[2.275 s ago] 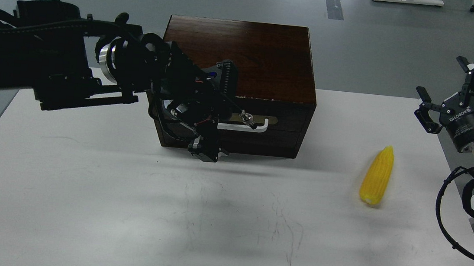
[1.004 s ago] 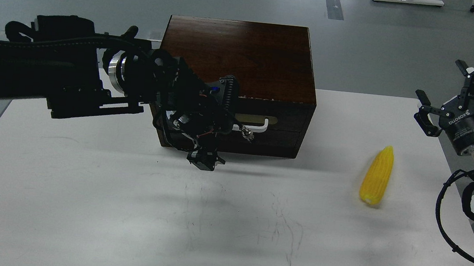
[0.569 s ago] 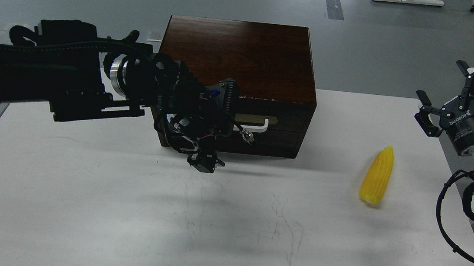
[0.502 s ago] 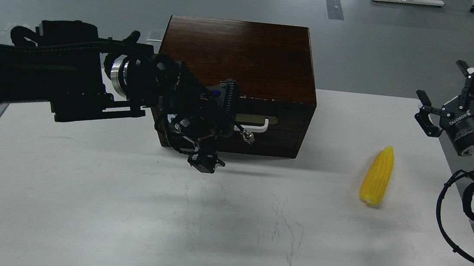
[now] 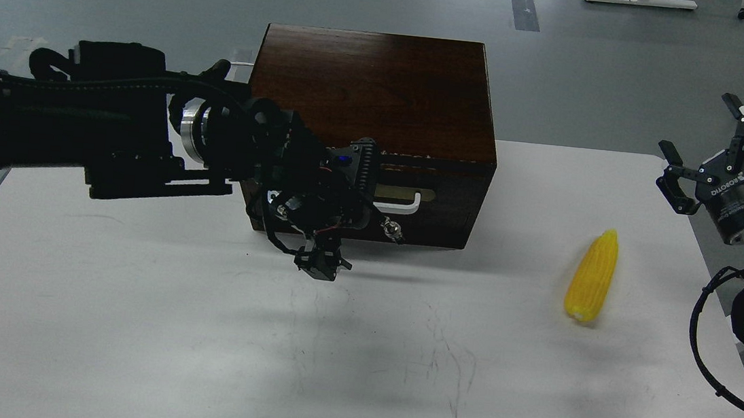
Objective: Put corn in drawer with both arms
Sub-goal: 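Pull the drawer open toward the robot with the left gripper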
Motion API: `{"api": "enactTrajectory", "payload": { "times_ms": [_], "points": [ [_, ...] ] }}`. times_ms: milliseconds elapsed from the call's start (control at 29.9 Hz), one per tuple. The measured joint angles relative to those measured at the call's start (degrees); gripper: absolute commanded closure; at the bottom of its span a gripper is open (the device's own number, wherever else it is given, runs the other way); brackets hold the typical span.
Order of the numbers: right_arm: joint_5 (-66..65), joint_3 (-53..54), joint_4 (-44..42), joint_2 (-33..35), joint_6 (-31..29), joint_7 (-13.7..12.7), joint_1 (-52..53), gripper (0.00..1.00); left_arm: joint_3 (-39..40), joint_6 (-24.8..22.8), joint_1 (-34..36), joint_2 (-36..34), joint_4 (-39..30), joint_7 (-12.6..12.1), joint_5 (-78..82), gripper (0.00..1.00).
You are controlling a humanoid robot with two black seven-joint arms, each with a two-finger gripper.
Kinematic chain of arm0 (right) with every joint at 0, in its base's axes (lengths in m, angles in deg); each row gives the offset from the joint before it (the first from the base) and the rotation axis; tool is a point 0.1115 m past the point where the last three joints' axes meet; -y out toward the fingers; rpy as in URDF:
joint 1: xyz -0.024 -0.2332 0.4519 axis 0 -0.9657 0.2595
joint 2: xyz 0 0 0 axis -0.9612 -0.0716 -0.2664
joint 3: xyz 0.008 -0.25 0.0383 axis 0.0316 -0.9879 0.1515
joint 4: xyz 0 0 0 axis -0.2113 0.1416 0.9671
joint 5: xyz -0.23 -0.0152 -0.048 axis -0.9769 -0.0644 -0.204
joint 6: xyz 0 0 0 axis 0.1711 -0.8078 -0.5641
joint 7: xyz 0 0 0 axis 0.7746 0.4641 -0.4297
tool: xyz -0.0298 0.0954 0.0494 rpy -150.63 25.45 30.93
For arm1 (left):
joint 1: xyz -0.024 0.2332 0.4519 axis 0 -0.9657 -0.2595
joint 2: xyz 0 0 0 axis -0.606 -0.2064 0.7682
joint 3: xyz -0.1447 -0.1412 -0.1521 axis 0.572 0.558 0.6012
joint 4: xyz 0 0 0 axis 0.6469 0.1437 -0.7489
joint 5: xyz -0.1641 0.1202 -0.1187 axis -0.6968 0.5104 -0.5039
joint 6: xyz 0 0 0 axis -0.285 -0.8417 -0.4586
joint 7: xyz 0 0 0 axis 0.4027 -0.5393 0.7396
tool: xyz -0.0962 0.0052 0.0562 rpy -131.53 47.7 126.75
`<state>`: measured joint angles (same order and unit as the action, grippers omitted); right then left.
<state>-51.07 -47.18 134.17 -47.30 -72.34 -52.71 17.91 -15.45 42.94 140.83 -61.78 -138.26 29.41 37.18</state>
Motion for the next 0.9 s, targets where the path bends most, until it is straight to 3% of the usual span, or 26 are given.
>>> {"api": "enactTrajectory", "payload": {
  "times_ms": [903],
  "points": [
    [0.0, 0.0, 0.0, 0.3, 0.0, 0.0, -0.6, 0.00, -0.3, -2.4, 0.9, -4.0, -10.1, 0.0, 0.0, 0.02]
  ]
}}
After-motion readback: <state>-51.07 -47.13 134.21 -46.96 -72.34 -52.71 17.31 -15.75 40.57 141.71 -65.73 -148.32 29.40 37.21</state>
